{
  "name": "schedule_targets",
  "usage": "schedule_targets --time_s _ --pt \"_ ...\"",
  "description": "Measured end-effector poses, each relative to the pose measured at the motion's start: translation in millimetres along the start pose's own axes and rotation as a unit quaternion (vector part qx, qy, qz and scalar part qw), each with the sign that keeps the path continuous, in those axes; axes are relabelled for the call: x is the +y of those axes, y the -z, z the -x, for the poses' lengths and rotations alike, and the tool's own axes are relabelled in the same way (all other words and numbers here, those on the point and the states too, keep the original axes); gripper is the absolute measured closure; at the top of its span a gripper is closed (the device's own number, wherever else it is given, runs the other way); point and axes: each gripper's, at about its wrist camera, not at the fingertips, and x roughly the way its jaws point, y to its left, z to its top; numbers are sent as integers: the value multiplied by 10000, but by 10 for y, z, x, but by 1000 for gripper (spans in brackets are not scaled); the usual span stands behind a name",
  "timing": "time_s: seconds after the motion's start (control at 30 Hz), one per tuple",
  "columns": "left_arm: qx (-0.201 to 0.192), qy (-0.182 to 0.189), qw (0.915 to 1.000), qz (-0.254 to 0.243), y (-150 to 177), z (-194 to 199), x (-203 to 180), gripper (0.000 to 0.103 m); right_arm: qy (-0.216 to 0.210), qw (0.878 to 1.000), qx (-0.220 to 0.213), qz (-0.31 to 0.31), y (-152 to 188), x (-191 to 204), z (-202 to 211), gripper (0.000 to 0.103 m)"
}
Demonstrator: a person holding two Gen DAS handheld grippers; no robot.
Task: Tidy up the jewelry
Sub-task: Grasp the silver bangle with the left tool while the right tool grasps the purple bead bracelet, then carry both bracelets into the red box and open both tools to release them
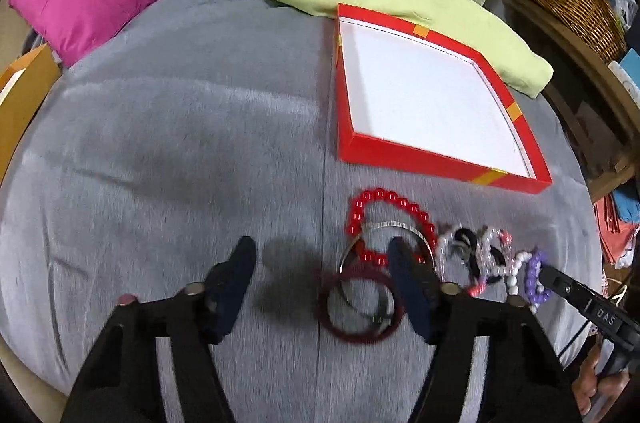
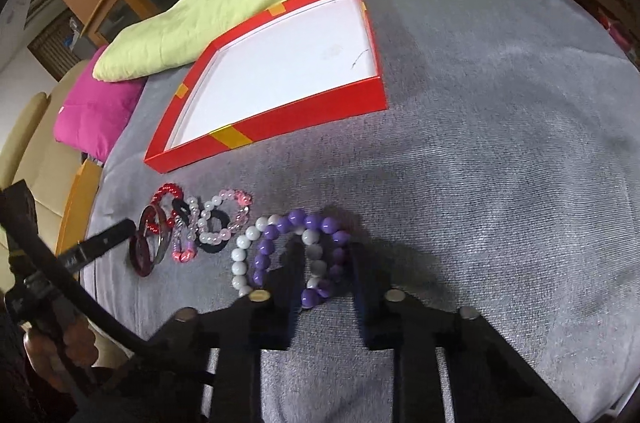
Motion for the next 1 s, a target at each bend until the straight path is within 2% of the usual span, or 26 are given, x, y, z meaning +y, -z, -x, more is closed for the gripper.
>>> schedule_targets --time_s 0.1,0.13,0.2,0.33,0.47,0.57,0.6,0.67,0.7,0.73,0.83,0.87,0.9,0.93,0.97,1.0 --pt "185 -3 9995 -244 -62 -108 -73 64 -71 10000 -40 -34 -5 -27 12 89" --pt "229 -39 9990 -378 -67 -132 -117 73 -78 10000 -49 -8 -6 -21 13 89" --pt "252 -14 9981 -558 -74 -147 -182 85 -110 9999 -78 12 -7 -17 23 90" --pt "175 -22 9958 -901 -65 -113 -287 94 -359 9991 -176 -115 -18 -73 86 92" --pt "95 161 9942 -1055 13 -45 -284 98 -619 9974 -318 -209 -44 -117 177 93" --pt "62 179 9927 -1192 75 8 -274 99 -696 9966 -248 -352 -53 -174 180 92" --pt "71 213 9925 -1201 90 30 -269 99 -714 9964 -237 -395 -48 -190 188 89" --pt "20 311 9918 -1241 131 114 -263 99 -663 9963 -237 -486 -58 -217 205 74" --pt "2 346 9915 -1256 149 152 -255 99 -600 9967 -260 -479 -59 -219 212 52" --pt "-22 402 9912 -1264 148 183 -247 99 -536 9970 -331 -445 -51 -210 223 46" --pt "-106 512 9906 -1266 160 267 -250 99 -487 9981 -253 -276 -35 -165 155 46" --pt "-123 519 9906 -1262 168 286 -243 99 -470 9984 -208 -226 -36 -131 105 47" --pt "-139 524 9906 -1259 168 304 -235 99 -397 9990 -138 -156 -29 -103 53 58" --pt "-159 539 9905 -1257 171 327 -227 99 -319 9994 -76 -80 -22 -67 -1 81" --pt "-182 559 9905 -1243 172 332 -236 99 -220 9997 -31 41 -13 -23 -42 89" --pt "-203 584 9905 -1229 163 338 -234 99 -128 9998 -32 158 -2 14 -58 93"
